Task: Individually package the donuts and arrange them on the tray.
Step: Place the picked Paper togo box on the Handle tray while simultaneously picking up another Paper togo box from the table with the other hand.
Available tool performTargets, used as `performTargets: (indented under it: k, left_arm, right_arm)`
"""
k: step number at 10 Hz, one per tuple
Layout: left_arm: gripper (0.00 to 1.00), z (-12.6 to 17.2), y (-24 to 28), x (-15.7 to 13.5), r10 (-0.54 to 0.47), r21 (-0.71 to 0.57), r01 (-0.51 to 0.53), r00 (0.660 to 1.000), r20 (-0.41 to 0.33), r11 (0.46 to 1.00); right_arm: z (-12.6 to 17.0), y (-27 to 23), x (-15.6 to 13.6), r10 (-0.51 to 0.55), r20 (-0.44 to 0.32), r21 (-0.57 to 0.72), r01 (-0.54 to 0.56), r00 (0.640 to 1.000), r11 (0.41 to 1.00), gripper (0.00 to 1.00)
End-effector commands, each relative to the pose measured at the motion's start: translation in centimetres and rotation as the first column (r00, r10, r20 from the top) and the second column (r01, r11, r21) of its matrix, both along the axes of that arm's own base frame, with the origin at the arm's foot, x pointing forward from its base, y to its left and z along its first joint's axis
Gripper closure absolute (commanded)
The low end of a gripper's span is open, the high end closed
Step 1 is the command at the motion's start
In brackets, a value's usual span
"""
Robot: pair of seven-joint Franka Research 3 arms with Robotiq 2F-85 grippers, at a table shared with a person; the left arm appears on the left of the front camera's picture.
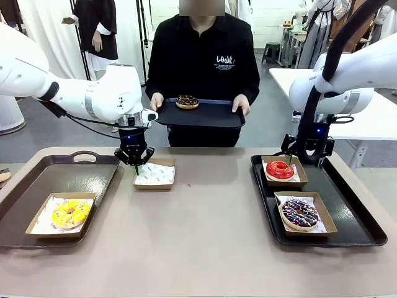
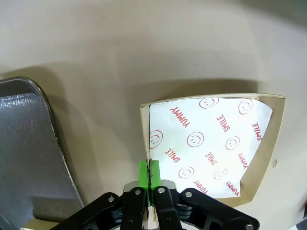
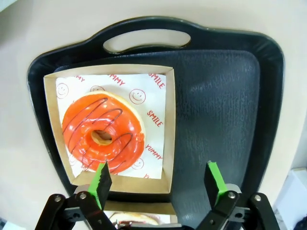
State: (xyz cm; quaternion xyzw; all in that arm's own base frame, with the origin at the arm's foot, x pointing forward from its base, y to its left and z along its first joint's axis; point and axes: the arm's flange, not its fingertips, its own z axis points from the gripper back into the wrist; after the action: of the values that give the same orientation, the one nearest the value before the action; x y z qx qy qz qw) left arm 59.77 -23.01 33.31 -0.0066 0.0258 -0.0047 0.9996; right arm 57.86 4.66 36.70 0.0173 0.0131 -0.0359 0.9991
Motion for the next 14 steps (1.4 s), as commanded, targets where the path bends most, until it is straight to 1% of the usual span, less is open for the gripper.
performTargets:
  k: [1,2,3,4,5,6,7,8,9,10,11,12,13,14]
  left_arm:
    - [1.00,2.6,0.3,-0.7,-0.037,-0.029,0.036,0.999,-0.030,0.999]
    - [1.00,5.3,0.5,-1.4,-0.052,-0.057,0.051,0.999,-0.016,0.997]
    - [1.00,8.0,0.7,-2.1,-0.066,-0.074,0.067,0.998,0.011,0.995]
    - [1.00,11.1,0.8,-2.7,-0.072,-0.070,0.075,0.996,0.044,0.995]
    - [1.00,13.4,0.7,-3.0,-0.063,-0.055,0.067,0.995,0.083,0.996]
    - [1.00,15.5,0.4,-3.3,-0.064,-0.047,0.069,0.993,0.101,0.997]
    - [1.00,17.3,0.0,-3.4,-0.065,-0.042,0.071,0.991,0.120,0.997]
    - [1.00,19.0,-0.6,-3.4,-0.064,-0.031,0.069,0.988,0.144,0.997]
    - [1.00,20.0,-1.1,-3.2,-0.039,-0.003,0.040,0.983,0.178,0.999]
    - [1.00,20.5,-1.8,-3.0,-0.028,0.009,0.027,0.982,0.187,1.000]
    - [1.00,20.6,-2.5,-2.8,-0.026,0.028,0.021,0.980,0.196,0.999]
    - [1.00,20.5,-3.2,-3.0,-0.034,0.036,0.027,0.978,0.206,0.999]
    - [1.00,20.8,-1.4,-3.5,-0.045,-0.015,0.049,0.980,0.196,0.999]
    - [1.00,20.8,-1.4,-3.5,-0.045,-0.015,0.049,0.980,0.196,0.999]
  right_arm:
    - [1.9,-1.1,-2.2,0.034,-0.024,0.104,-0.032,0.999,0.994,0.00]
    - [3.6,-2.8,-3.8,0.055,-0.013,0.200,-0.051,0.998,0.978,0.00]
    - [5.5,-4.9,-5.7,0.070,0.023,0.302,-0.074,0.997,0.951,0.00]
    - [7.2,-7.4,-8.0,0.053,0.067,0.386,-0.075,0.996,0.920,0.00]
    - [8.3,-9.3,-10.2,0.049,0.087,0.465,-0.084,0.995,0.881,0.00]
    - [8.8,-11.0,-12.3,0.053,0.121,0.543,-0.111,0.991,0.832,0.00]
    - [8.9,-12.9,-14.2,0.069,0.123,0.631,-0.132,0.990,0.764,0.00]
    - [8.5,-15.5,-15.9,0.049,0.160,0.711,-0.149,0.986,0.688,0.00]
    - [7.9,-17.7,-17.1,0.034,0.194,0.758,-0.171,0.981,0.630,0.00]
    - [7.3,-19.4,-18.5,0.006,0.224,0.796,-0.187,0.975,0.576,0.00]
    - [6.7,-21.0,-19.9,-0.048,0.252,0.825,-0.189,0.967,0.532,0.00]
    - [6.0,-22.7,-21.1,-0.147,0.249,0.871,-0.155,0.957,0.466,0.00]
    - [5.3,-24.0,-21.8,-0.198,0.239,0.897,-0.138,0.950,0.420,0.00]
    - [4.7,-25.2,-22.3,-0.238,0.224,0.918,-0.122,0.945,0.377,0.00]
